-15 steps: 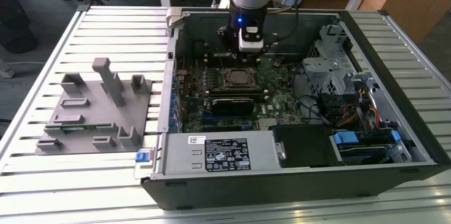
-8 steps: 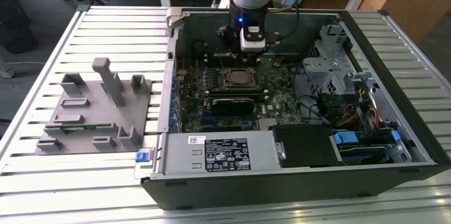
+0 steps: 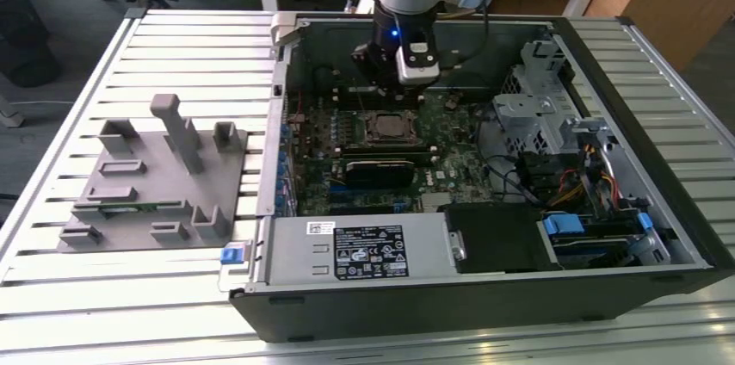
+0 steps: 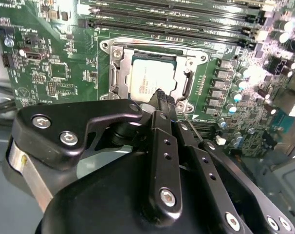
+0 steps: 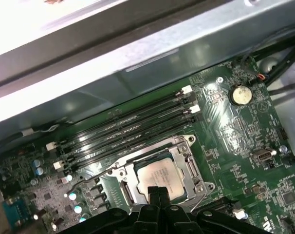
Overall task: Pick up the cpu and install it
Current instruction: 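Install the first cpu locking lever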
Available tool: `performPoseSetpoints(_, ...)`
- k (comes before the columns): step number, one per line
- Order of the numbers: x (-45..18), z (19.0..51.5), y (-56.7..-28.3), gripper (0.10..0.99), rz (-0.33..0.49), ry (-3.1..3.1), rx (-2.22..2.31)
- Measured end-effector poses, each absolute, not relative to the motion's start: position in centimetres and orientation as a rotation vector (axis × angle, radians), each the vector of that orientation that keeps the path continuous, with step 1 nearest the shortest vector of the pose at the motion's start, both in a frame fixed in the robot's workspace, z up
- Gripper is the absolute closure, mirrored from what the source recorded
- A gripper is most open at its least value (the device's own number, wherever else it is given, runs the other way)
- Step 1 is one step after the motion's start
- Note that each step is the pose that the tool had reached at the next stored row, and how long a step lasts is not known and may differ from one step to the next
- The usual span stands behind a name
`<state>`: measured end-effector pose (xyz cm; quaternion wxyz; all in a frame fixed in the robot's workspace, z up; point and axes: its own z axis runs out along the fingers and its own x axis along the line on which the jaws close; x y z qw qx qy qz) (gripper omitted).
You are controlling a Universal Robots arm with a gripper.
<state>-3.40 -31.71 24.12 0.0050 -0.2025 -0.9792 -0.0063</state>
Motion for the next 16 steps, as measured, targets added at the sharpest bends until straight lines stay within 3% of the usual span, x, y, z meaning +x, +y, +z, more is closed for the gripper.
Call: performPoseSetpoints(16, -3.40, 24.51, -31.71, 0.980, -0.026, -3.114, -0.320)
